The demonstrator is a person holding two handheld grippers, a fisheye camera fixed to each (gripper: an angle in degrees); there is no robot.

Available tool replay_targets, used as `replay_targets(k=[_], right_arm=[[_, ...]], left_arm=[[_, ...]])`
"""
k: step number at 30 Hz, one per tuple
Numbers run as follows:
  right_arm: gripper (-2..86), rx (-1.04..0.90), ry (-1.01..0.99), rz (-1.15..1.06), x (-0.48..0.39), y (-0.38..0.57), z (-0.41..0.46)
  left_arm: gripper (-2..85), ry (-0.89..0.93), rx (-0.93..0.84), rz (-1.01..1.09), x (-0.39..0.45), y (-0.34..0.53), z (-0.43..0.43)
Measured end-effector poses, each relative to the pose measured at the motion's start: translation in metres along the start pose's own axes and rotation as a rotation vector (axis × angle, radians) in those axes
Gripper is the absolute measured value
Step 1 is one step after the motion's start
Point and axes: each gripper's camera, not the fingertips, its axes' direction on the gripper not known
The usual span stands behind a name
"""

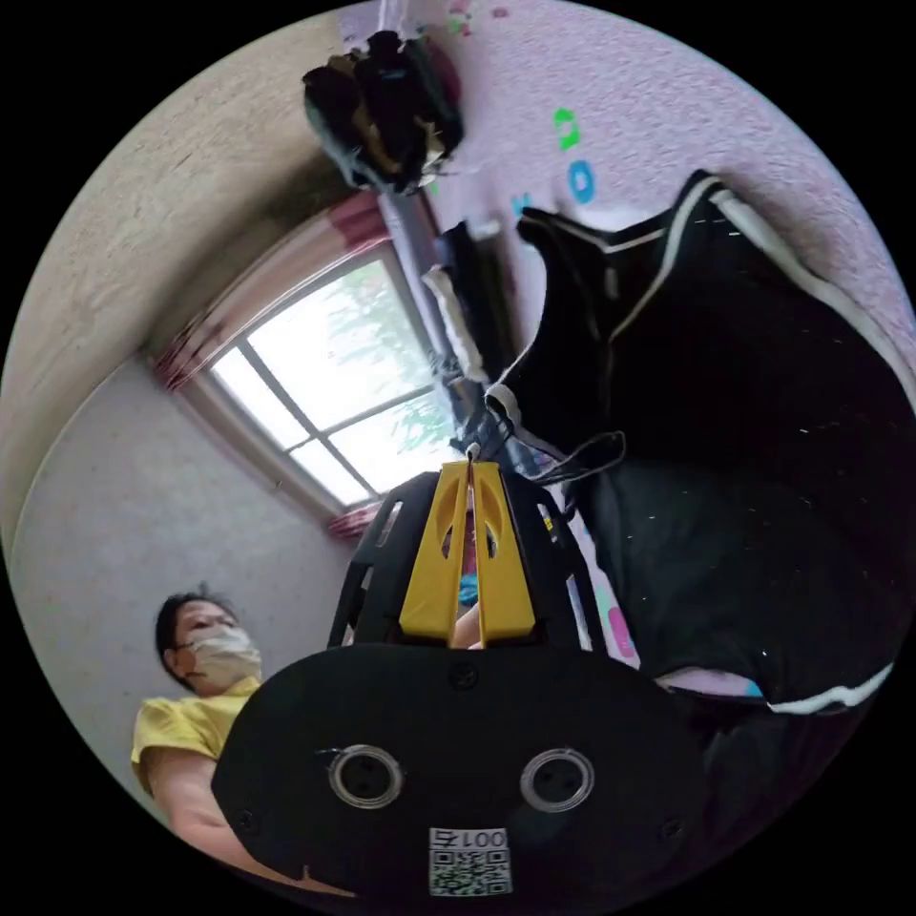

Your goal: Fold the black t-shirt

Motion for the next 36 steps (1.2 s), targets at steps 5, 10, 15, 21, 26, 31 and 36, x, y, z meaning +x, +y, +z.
replay_targets(k=[5,10,15,21,26,31,36], right_arm=[[0.6,-0.039,0.243,0.14,0.026,0.002,-0.002],[0.8,-0.037,0.587,0.141,0.031,0.003,-0.005],[1.0,-0.036,0.73,0.009,0.015,0.01,-0.003],[0.6,0.049,0.703,-0.37,-0.033,0.003,0.019],[0.5,-0.028,0.747,-0.528,-0.044,-0.061,0.086],[0.4,-0.064,0.739,-0.489,-0.025,-0.115,0.139],[0.4,-0.168,0.992,-0.356,0.016,-0.146,0.165]], left_arm=[[-1.3,0.002,-0.023,0.014,0.013,0.002,0.013],[-1.4,-0.001,-0.038,0.038,0.029,0.007,0.024],[-1.4,0.002,-0.035,0.044,0.039,0.018,0.031],[-1.6,0.004,-0.039,0.008,0.048,0.044,0.042],[-1.5,-0.042,-0.078,-0.023,0.056,0.066,0.053],[-1.4,-0.071,-0.123,-0.09,0.059,0.091,0.061],[-1.4,-0.041,-0.077,-0.213,0.057,0.118,0.06]])
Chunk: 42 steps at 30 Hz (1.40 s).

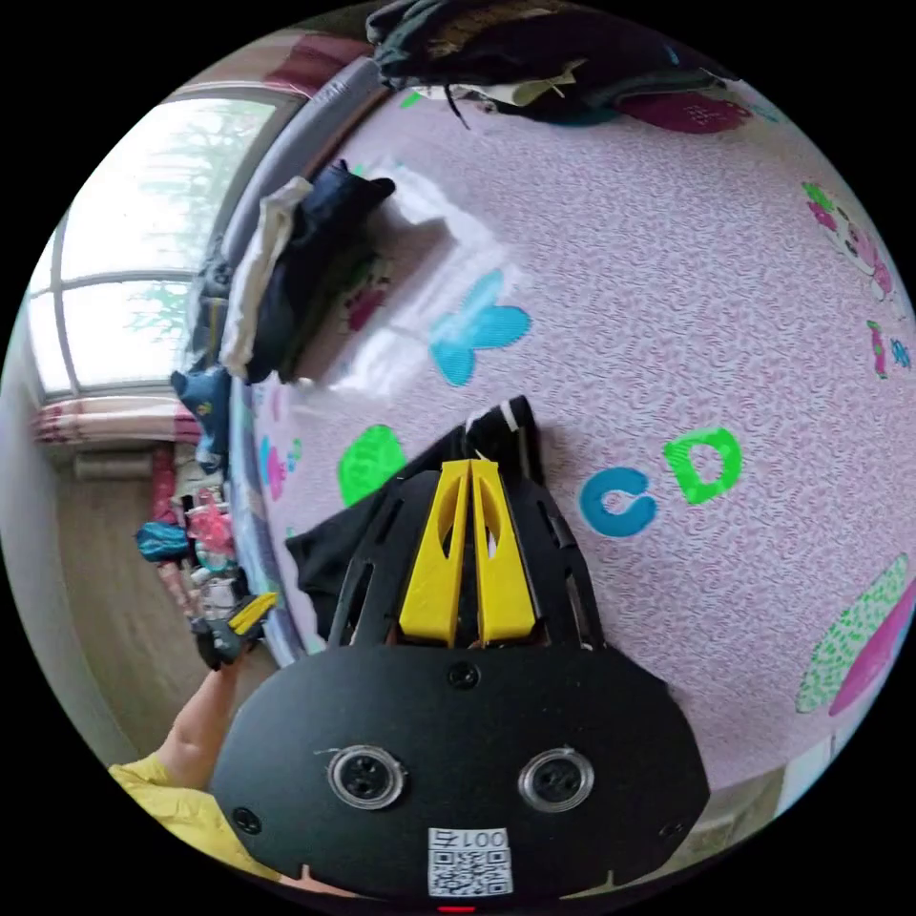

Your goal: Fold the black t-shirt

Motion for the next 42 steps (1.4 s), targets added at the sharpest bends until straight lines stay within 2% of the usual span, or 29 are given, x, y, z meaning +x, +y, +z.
replay_targets(k=[2,6,9,12,14,18,22,27,34,38,42], right_arm=[[0.4,0.007,0.124,-0.017,0.003,0.002,0.002],[0.4,0.06,0.163,-0.059,0.001,0.014,-0.011],[0.6,0.042,0.087,-0.13,-0.002,0.034,-0.025],[0.9,-0.077,0.005,-0.181,0.003,0.067,-0.025],[1.5,-0.168,-0.045,-0.196,0.014,0.097,-0.017],[3.3,-0.228,-0.078,-0.176,0.029,0.132,0.0],[3.3,-0.24,0.022,-0.186,0.033,0.149,0.018],[0.6,-0.211,0.061,-0.143,0.039,0.155,0.024],[0.2,-0.125,0.157,-0.154,0.057,0.152,-0.007],[1.0,-0.188,0.194,-0.235,0.063,0.144,-0.005],[3.6,-0.128,0.067,-0.262,0.076,0.15,-0.031]], left_arm=[[-1.4,0.021,0.025,-0.038,-0.002,0.008,0.001],[-1.3,0.074,0.091,-0.129,-0.006,0.021,0.002],[-1.3,0.141,0.149,-0.198,-0.006,0.033,0.002],[-1.3,0.207,0.2,-0.231,-0.001,0.047,0.001],[-1.3,0.241,0.225,-0.222,0.006,0.056,0.0],[-1.3,0.304,0.273,-0.158,0.023,0.072,-0.002],[-1.3,0.364,0.295,-0.098,0.036,0.082,0.0],[-1.2,0.404,0.291,-0.059,0.05,0.09,0.003],[-1.2,0.468,0.254,-0.123,0.078,0.106,0.005],[-1.2,0.47,0.194,-0.15,0.1,0.107,0.011],[-1.2,0.453,0.111,-0.156,0.124,0.104,0.018]])
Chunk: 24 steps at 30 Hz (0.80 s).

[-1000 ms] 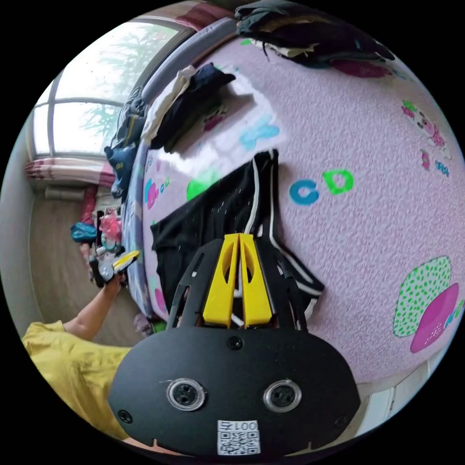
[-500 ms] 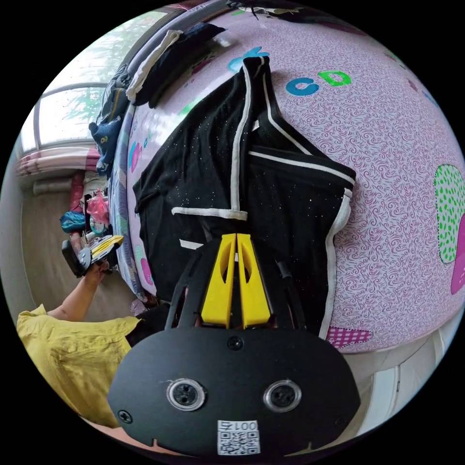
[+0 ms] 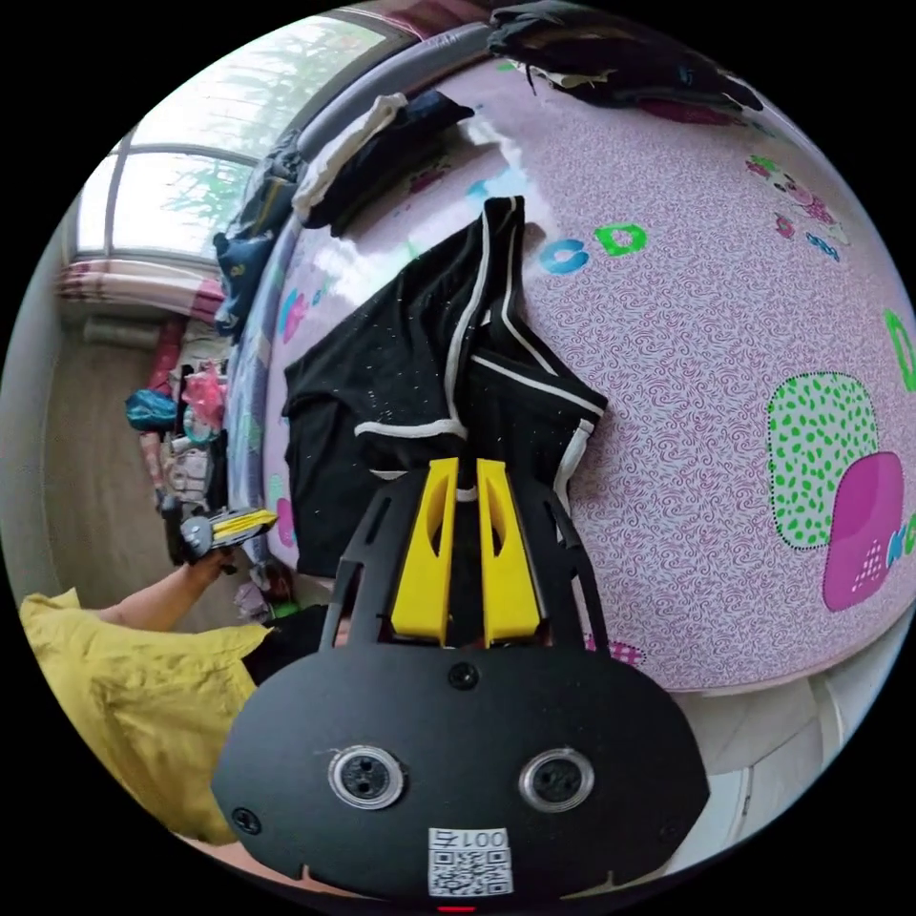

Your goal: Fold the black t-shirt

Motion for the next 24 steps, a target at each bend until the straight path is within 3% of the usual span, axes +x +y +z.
replay_targets(k=[6,14,24], right_arm=[[6.3,-0.092,-0.305,-0.096,0.049,0.074,-0.031],[11.5,-0.241,-0.103,-0.072,0.098,0.153,-0.012],[12.0,-0.243,-0.164,-0.133,0.111,0.14,0.008]], left_arm=[[0.2,0.037,-0.083,-0.107,0.005,0.01,0.014],[4.2,-0.045,-0.178,-0.048,0.041,0.019,0.03],[4.4,-0.085,-0.234,-0.078,0.059,0.011,0.046]])
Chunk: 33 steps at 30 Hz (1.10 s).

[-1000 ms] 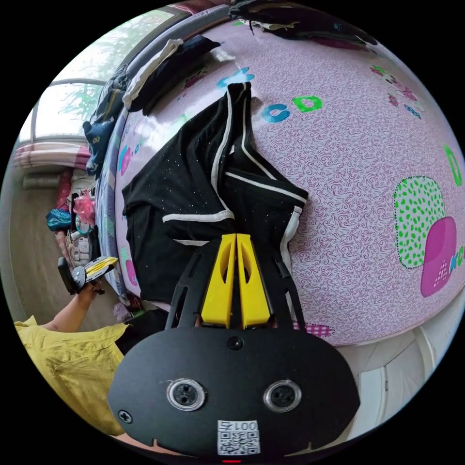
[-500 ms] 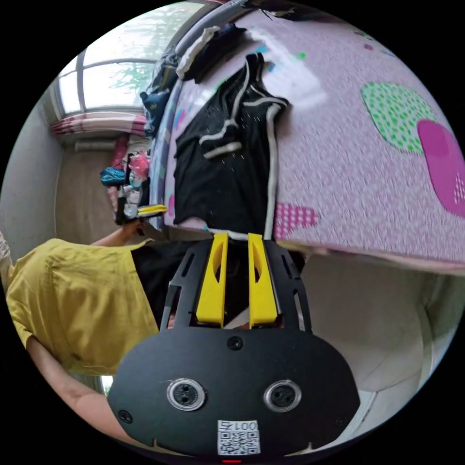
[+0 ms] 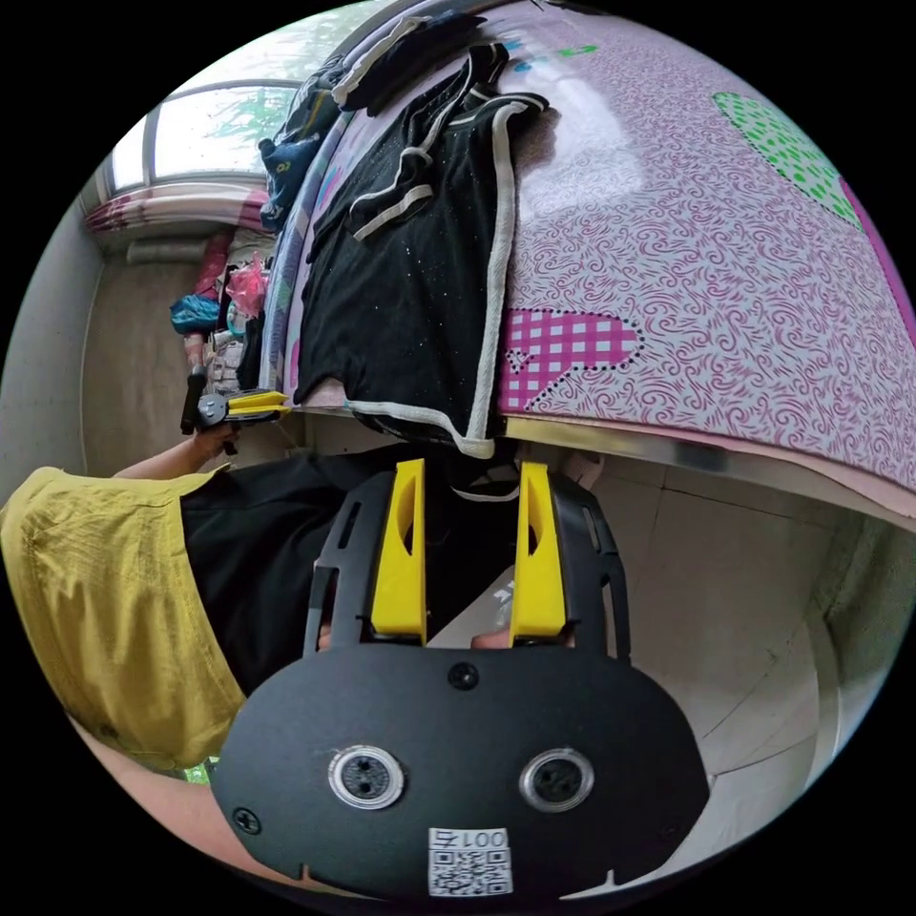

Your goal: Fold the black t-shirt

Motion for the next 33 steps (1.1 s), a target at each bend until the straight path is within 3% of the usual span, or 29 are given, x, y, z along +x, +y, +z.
replay_targets(k=[8,21,27,30,33], right_arm=[[1.9,-0.002,-0.007,0.003,0.0,-0.007,-0.009],[0.7,-0.057,-0.141,-0.019,-0.022,-0.027,-0.063],[0.6,-0.223,-0.222,-0.02,-0.049,-0.079,-0.084],[0.5,-0.278,-0.399,0.002,-0.059,-0.125,-0.097],[0.6,-0.109,-0.61,0.079,-0.051,-0.178,-0.116]], left_arm=[[4.7,-0.06,0.064,0.067,0.0,-0.017,-0.002],[-0.9,-0.045,0.031,0.234,-0.035,-0.052,-0.011],[-0.9,0.065,-0.012,0.421,-0.071,-0.076,-0.047],[-0.9,0.122,-0.044,0.523,-0.1,-0.1,-0.065],[-0.9,0.17,-0.09,0.536,-0.14,-0.136,-0.076]])
